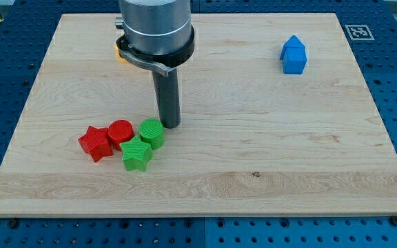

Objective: Point your arm top right of green circle

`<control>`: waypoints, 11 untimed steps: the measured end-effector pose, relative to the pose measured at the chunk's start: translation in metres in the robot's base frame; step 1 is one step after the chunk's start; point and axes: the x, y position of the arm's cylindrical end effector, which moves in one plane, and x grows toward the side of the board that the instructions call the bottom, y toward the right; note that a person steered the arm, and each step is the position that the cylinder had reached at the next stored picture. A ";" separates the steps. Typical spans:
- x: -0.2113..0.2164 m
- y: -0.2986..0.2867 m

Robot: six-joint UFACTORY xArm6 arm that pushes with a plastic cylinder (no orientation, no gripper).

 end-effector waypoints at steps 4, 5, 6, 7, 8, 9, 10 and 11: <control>0.032 0.000; 0.032 0.000; 0.027 0.000; 0.020 0.000; 0.020 0.000; 0.013 0.000; 0.004 0.000; -0.003 0.000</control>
